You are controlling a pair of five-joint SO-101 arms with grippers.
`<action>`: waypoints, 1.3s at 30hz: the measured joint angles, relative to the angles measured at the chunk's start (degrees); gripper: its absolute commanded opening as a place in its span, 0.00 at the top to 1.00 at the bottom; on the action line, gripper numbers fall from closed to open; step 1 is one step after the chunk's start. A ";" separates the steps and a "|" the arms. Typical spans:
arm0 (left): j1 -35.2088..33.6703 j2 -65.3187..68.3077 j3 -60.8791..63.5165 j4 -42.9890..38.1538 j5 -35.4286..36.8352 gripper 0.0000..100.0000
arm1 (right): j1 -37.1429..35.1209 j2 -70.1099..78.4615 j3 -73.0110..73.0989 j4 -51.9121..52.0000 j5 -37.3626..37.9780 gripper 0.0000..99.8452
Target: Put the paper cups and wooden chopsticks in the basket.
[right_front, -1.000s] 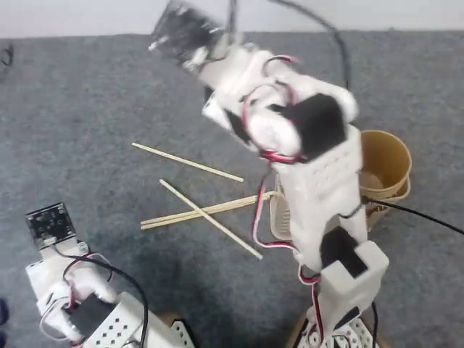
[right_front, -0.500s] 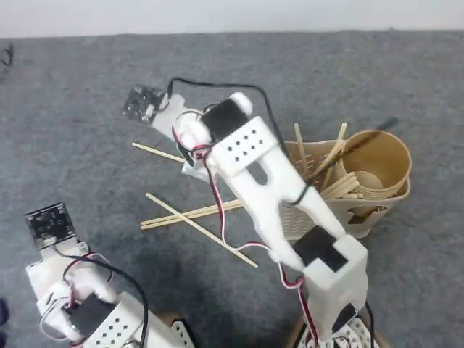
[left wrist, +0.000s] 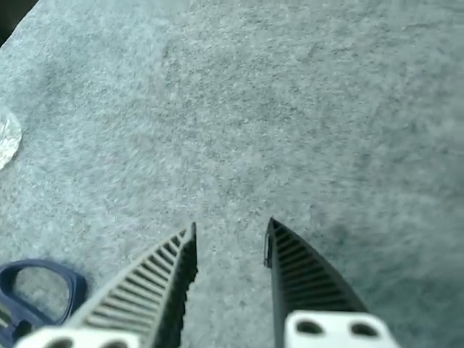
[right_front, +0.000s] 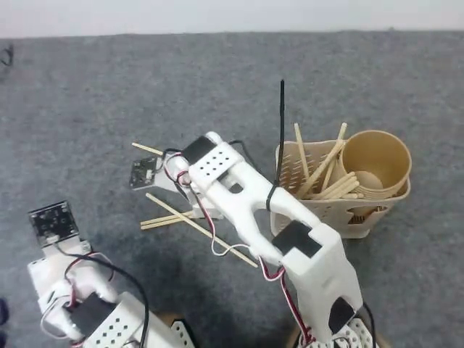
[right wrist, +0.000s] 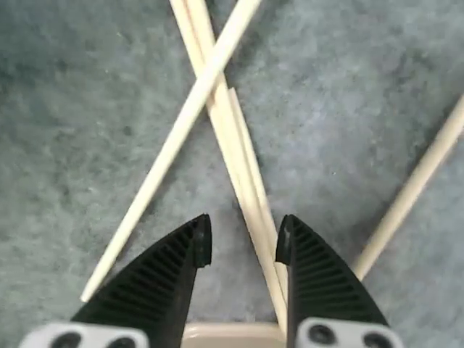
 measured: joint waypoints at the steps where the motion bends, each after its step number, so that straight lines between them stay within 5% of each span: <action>1: 0.18 0.00 0.44 0.00 -0.62 0.86 | 0.00 0.00 0.88 -0.79 0.79 0.84; 12: 0.35 0.00 0.53 0.00 -1.41 0.86 | 0.00 0.00 7.65 -10.11 6.07 0.84; 18: 0.35 0.00 0.53 0.00 -1.41 0.86 | 0.88 -0.09 8.70 -11.25 6.42 1.00; 39: 0.35 0.00 0.53 0.00 -1.41 0.86 | 2.55 -3.25 4.40 -6.95 6.15 0.99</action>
